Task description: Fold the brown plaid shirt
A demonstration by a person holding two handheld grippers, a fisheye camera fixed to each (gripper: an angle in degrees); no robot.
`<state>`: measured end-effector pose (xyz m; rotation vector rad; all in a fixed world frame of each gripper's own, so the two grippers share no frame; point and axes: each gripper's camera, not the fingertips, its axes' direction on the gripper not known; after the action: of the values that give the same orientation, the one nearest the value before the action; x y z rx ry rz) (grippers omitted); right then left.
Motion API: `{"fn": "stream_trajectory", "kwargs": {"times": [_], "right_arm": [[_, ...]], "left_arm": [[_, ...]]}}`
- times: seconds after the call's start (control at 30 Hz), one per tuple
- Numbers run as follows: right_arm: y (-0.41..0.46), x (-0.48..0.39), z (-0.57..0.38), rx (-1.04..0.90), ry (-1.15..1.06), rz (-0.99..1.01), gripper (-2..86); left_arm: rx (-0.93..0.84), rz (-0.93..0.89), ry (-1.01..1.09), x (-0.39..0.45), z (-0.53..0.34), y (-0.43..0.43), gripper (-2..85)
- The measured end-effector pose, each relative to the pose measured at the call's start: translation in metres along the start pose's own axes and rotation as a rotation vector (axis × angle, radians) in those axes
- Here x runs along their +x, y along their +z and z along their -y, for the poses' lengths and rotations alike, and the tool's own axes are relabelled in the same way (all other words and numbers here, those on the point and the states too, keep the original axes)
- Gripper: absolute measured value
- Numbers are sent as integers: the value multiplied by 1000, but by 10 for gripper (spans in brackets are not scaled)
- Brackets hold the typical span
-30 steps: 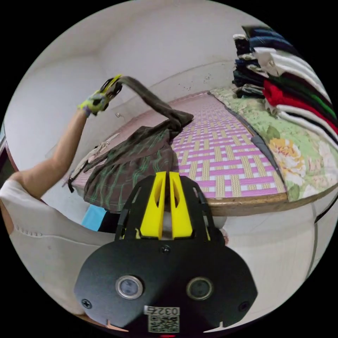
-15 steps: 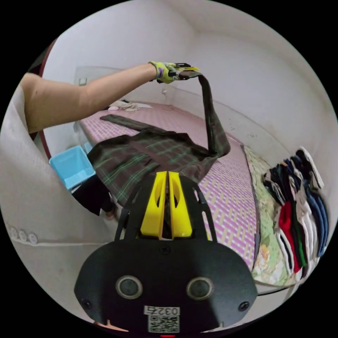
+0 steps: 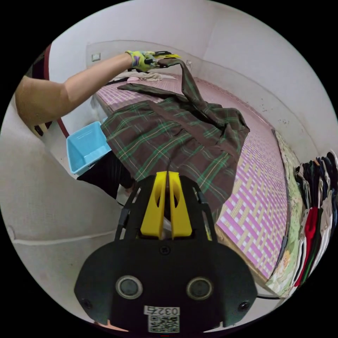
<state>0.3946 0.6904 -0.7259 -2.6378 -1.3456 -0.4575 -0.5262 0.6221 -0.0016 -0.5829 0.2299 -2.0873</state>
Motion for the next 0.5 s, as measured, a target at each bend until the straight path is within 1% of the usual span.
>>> {"fn": "stream_trajectory", "kwargs": {"times": [0.13, 0.23, 0.3, 0.33, 0.4, 0.43, 0.5], "right_arm": [[-9, 16, -1, 17, 39, 55, -6], [-8, 30, -4, 8, 98, 127, 5], [-13, 43, -11, 5, 122, 201, 45], [-17, 46, -14, 9, 113, 237, 50], [-49, 66, -29, 89, 107, 368, 60], [-59, 73, -35, 122, 117, 380, 59], [-94, 106, -64, 242, 230, 358, 41]], "left_arm": [[-42, -24, 15, 2, -2, 11, 8], [-19, -25, 5, -5, 0, 10, 8], [-14, -29, -1, -10, 3, 10, 8], [-16, -31, 0, -11, 4, 10, 8], [-29, -38, 4, -13, 4, 12, 8], [-31, -41, 5, -13, 4, 13, 8], [-35, -49, 12, -15, 4, 13, 8]]}}
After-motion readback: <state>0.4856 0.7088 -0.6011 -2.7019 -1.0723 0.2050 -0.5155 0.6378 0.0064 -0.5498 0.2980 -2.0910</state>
